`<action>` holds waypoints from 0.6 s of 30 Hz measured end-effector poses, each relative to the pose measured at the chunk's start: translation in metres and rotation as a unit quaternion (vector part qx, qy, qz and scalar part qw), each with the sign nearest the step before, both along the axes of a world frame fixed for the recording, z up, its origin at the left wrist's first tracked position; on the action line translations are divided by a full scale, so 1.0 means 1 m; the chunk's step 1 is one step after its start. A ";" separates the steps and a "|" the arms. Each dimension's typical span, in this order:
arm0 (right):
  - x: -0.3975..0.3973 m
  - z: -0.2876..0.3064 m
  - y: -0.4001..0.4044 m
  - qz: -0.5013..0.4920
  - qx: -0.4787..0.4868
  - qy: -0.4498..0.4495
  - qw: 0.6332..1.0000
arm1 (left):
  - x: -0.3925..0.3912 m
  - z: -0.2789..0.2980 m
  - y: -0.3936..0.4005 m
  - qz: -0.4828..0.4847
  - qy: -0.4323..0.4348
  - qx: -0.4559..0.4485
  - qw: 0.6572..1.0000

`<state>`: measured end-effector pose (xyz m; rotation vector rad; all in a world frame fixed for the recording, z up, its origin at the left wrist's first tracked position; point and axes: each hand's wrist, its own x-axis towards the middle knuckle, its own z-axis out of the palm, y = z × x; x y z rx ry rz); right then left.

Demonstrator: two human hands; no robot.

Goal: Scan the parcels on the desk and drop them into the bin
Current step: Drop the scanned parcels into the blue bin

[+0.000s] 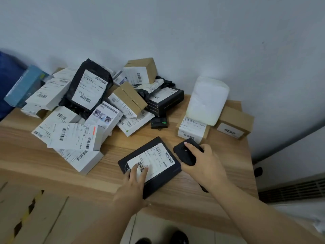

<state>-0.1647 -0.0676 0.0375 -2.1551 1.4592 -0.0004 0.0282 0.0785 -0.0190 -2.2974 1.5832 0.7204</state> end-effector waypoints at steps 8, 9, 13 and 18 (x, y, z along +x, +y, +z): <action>0.018 -0.004 0.029 -0.071 -0.002 -0.004 0.997 | 0.092 0.022 -0.019 -0.140 -0.078 0.056 0.985; 0.021 -0.006 0.035 -0.085 0.000 0.000 0.996 | 0.099 0.021 -0.024 -0.162 -0.077 0.053 0.982; 0.029 -0.015 0.058 -0.128 -0.012 0.006 0.992 | 0.102 0.015 -0.042 -0.211 -0.027 0.047 0.976; 0.034 -0.027 0.073 -0.160 -0.014 0.006 0.987 | 0.103 -0.005 -0.055 -0.250 0.028 0.029 0.967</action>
